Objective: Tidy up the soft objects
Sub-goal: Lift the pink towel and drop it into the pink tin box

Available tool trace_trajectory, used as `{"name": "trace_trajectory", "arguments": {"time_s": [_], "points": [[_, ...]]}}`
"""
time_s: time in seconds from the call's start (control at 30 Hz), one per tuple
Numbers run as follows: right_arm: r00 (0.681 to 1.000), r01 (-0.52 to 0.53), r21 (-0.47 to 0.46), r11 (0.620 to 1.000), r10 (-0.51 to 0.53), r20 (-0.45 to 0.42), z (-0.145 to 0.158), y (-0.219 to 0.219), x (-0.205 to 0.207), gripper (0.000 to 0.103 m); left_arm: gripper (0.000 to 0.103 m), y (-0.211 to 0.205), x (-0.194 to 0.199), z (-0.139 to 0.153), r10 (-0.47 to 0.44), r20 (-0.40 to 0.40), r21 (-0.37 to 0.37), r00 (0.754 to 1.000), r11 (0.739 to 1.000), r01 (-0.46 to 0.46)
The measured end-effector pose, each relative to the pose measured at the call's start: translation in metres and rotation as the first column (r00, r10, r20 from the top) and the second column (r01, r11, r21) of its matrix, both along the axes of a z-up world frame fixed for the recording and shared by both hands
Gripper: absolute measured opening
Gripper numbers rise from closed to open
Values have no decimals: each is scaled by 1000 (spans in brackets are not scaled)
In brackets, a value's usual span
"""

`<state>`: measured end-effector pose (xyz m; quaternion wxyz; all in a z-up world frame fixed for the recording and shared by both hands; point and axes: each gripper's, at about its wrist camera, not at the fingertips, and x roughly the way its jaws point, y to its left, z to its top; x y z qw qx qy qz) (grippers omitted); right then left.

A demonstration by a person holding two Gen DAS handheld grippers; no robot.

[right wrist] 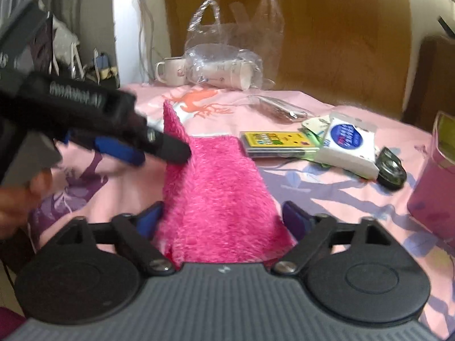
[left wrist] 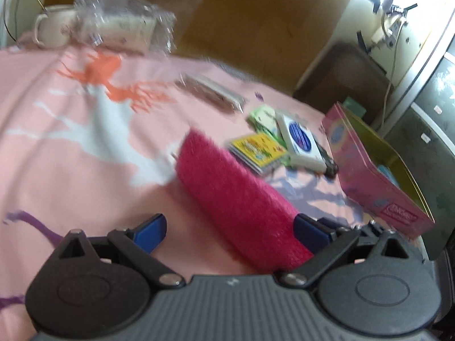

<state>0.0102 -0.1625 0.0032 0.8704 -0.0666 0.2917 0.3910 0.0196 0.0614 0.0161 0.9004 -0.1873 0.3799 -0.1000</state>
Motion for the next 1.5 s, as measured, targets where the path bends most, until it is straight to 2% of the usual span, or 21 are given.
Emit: {"name": "trace_trajectory", "arguments": {"time_s": [0.1, 0.13, 0.17, 0.2, 0.27, 0.3, 0.37, 0.43, 0.53, 0.63, 0.7, 0.8, 0.93, 1.07, 1.1, 1.13, 1.17, 1.23, 1.27, 1.33, 1.5], "points": [[995, 23, 50, 998, -18, -97, -4, -6, 13, 95, 99, -14, 7, -4, -26, -23, -1, 999, 1000, 26], [994, 22, 65, 998, -14, -112, -4, -7, 15, 84, 99, -19, 7, -4, -33, -24, 7, 999, 999, 33], [994, 15, 74, 997, -7, -110, -3, -8, 14, 38, 96, -24, 9, -4, -38, -27, 15, 999, 999, 39], [993, -7, 85, 996, 17, -119, -2, -9, 12, 20, 93, -29, 10, -4, -38, -29, 32, 999, 999, 39], [985, -35, 131, 991, 56, -164, -1, -11, 7, 19, 73, -39, 11, -4, -51, -28, 63, 998, 997, 53], [987, -38, 128, 991, 57, -148, -1, -10, 1, 19, 67, -42, 10, -3, -68, -30, 58, 997, 996, 69], [987, -46, 155, 987, 69, -148, 0, -13, -6, 18, 47, -47, 7, -1, -83, -27, 44, 996, 995, 84], [985, -58, 204, 977, 90, -148, 4, -19, -12, 18, 39, -51, 1, 4, -85, -16, 51, 996, 995, 86], [996, -67, 232, 970, 80, -48, 21, -29, -24, 19, 39, -61, -9, 21, -96, 29, 60, 995, 994, 94], [998, -29, 274, 961, 14, 58, 38, -46, -28, 19, 38, -77, -15, 51, -123, 124, 89, 985, 990, 113], [987, 28, 283, 959, -71, 142, 48, -60, -28, 19, 38, -96, -9, 72, -164, 187, 109, 969, 983, 146], [948, 146, 283, 948, -216, 233, 57, -84, -20, 19, 38, -136, 16, 95, -257, 245, 148, 935, 963, 226], [888, 324, 293, 900, -396, 233, 59, -129, 10, 20, 38, -209, 64, 111, -399, 269, 208, 877, 913, 352], [833, 484, 285, 827, -535, 137, 49, -175, 54, 22, 42, -277, 115, 103, -492, 233, 256, 839, 863, 435], [823, 512, 274, 814, -556, 113, 46, -183, 67, 25, 47, -292, 126, 99, -502, 219, 265, 837, 856, 444], [813, 540, 251, 803, -575, 90, 41, -189, 83, 32, 67, -303, 136, 95, -504, 212, 279, 837, 852, 443], [801, 566, 222, 794, -593, 79, 37, -193, 96, 48, 79, -315, 148, 91, -502, 206, 308, 840, 848, 431], [743, 652, 157, 742, -667, 62, 27, -200, 119, 72, 79, -333, 167, 79, -457, 203, 379, 866, 852, 361], [722, 677, 158, 719, -690, 48, 23, -202, 124, 73, 79, -337, 172, 73, -433, 196, 402, 880, 854, 331], [721, 673, 212, 709, -692, 22, 19, -210, 120, 74, 80, -334, 174, 66, -413, 163, 392, 896, 861, 325], [690, 681, 278, 678, -721, 68, 18, -213, 89, 75, 82, -312, 154, 66, -400, 189, 407, 897, 863, 299]]}}
